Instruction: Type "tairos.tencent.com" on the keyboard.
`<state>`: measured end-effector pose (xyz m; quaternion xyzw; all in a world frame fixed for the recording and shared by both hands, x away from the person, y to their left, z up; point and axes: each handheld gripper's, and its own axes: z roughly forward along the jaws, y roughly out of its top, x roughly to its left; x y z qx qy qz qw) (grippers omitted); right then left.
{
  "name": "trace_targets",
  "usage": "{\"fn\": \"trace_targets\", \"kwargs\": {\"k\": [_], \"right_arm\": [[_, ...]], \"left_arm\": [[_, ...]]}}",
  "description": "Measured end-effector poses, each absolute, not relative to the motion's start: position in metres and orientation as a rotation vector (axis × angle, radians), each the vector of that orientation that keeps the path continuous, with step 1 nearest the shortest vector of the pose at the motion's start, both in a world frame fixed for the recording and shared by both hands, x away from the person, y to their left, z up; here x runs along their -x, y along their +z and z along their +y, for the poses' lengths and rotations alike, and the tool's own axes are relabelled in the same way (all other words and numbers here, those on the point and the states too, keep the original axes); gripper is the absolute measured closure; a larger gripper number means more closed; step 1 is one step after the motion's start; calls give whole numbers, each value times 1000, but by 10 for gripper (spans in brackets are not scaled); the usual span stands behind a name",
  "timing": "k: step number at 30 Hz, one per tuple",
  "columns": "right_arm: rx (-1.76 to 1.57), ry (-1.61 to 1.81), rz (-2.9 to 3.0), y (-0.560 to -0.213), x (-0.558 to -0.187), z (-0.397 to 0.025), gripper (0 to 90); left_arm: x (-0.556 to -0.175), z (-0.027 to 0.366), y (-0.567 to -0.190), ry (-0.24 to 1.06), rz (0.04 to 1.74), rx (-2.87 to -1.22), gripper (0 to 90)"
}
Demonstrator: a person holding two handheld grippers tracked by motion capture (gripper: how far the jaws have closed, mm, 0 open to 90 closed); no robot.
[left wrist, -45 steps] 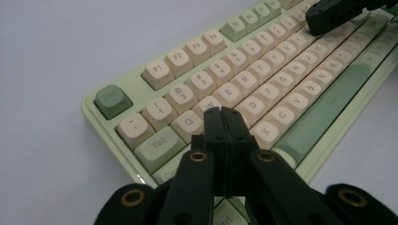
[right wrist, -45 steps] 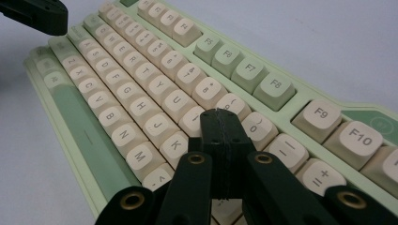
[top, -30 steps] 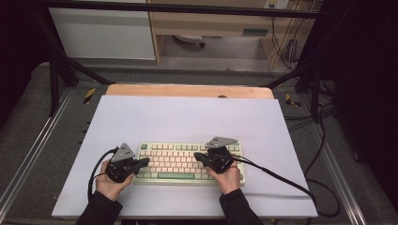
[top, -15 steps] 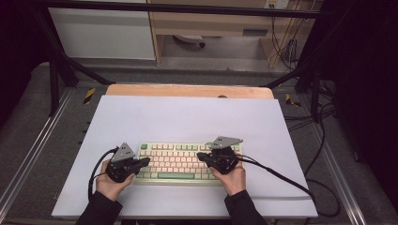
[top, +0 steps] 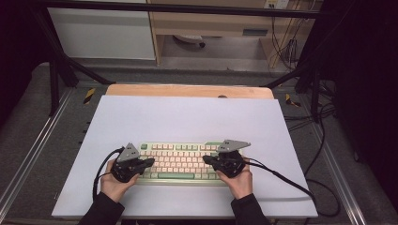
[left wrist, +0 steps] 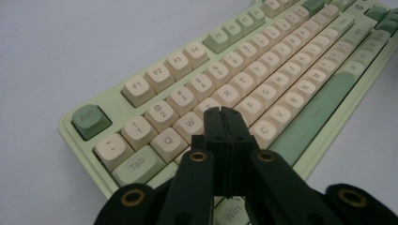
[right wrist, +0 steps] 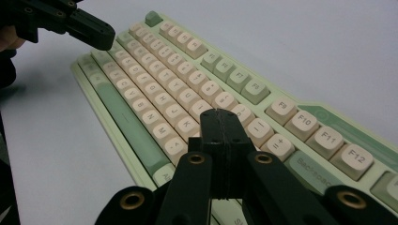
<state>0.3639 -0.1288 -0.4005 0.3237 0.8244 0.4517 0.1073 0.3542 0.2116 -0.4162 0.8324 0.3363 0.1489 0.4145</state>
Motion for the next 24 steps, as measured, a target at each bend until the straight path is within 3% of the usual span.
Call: {"fn": "trace_targets", "kwargs": {"k": [24], "right_arm": [[-984, 1325, 2419, -410, -353, -154, 900]], "left_arm": [[-363, 197, -429, 379, 859, -2137, 900]]}}
